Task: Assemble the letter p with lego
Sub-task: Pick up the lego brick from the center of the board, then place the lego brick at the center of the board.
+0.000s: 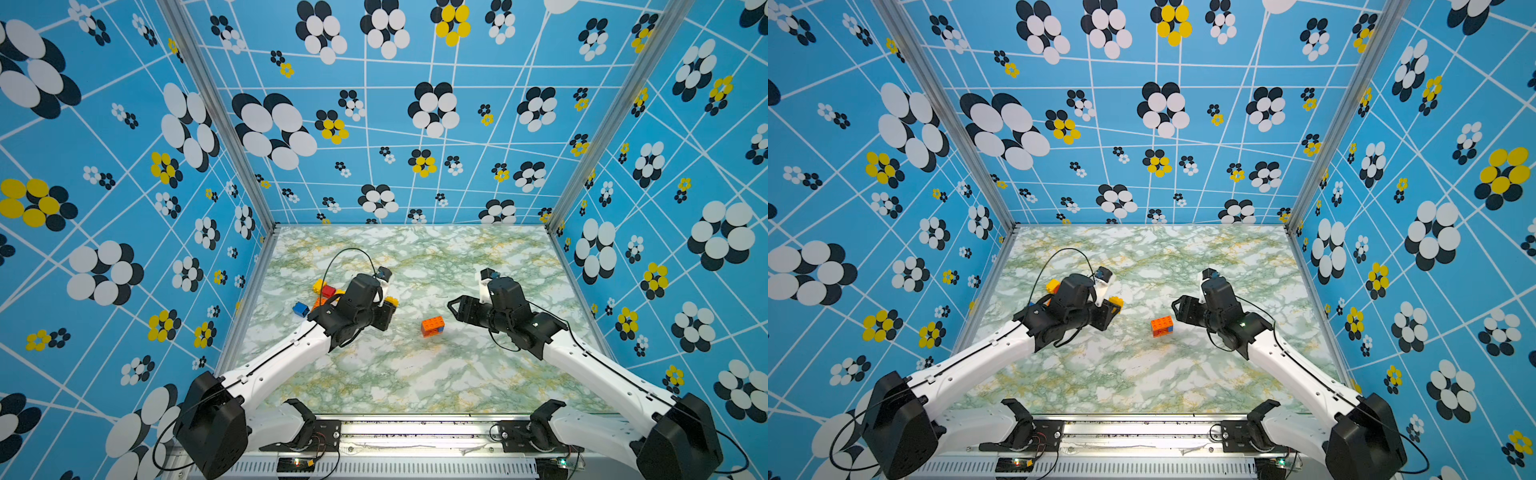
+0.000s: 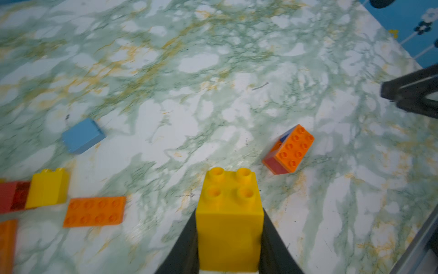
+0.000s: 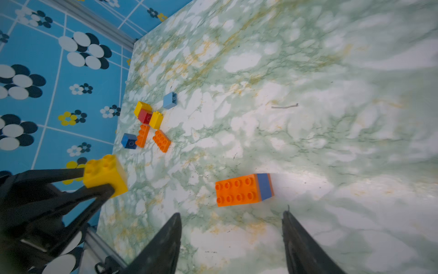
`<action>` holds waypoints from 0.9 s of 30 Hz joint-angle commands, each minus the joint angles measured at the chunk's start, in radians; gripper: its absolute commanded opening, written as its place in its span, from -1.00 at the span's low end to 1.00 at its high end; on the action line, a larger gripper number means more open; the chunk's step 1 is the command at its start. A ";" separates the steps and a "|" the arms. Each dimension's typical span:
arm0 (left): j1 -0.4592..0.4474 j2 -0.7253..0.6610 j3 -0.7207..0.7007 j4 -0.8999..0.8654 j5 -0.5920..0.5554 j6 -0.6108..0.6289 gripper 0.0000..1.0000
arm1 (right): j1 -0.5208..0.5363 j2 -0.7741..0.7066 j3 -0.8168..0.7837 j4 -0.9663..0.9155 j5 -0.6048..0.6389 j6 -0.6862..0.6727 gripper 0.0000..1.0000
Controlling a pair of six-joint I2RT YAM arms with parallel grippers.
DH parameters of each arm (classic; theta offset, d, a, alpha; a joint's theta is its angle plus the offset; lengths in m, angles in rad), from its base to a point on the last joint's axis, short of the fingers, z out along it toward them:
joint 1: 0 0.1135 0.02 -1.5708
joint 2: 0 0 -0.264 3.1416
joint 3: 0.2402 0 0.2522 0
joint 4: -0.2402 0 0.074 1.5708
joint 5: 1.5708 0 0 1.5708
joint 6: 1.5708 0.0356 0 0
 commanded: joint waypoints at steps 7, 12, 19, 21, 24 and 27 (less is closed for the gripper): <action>-0.114 0.003 -0.082 0.235 0.089 0.177 -0.71 | 0.089 0.045 0.084 0.054 -0.175 0.070 0.28; -0.136 0.002 -0.116 0.284 0.100 0.196 -0.71 | 0.128 0.072 0.089 0.065 -0.196 0.090 0.21; -0.139 0.001 -0.141 0.323 0.121 0.198 -0.72 | 0.166 0.132 0.111 0.093 -0.220 0.110 0.07; -0.140 -0.001 -0.146 0.331 0.125 0.199 -0.72 | 0.174 0.152 0.113 0.102 -0.227 0.116 0.03; -0.142 0.000 -0.152 0.338 0.135 0.202 -0.72 | 0.184 0.173 0.119 0.113 -0.233 0.124 -0.01; -0.142 -0.004 -0.160 0.345 0.137 0.203 -0.72 | 0.192 0.191 0.124 0.121 -0.240 0.131 -0.10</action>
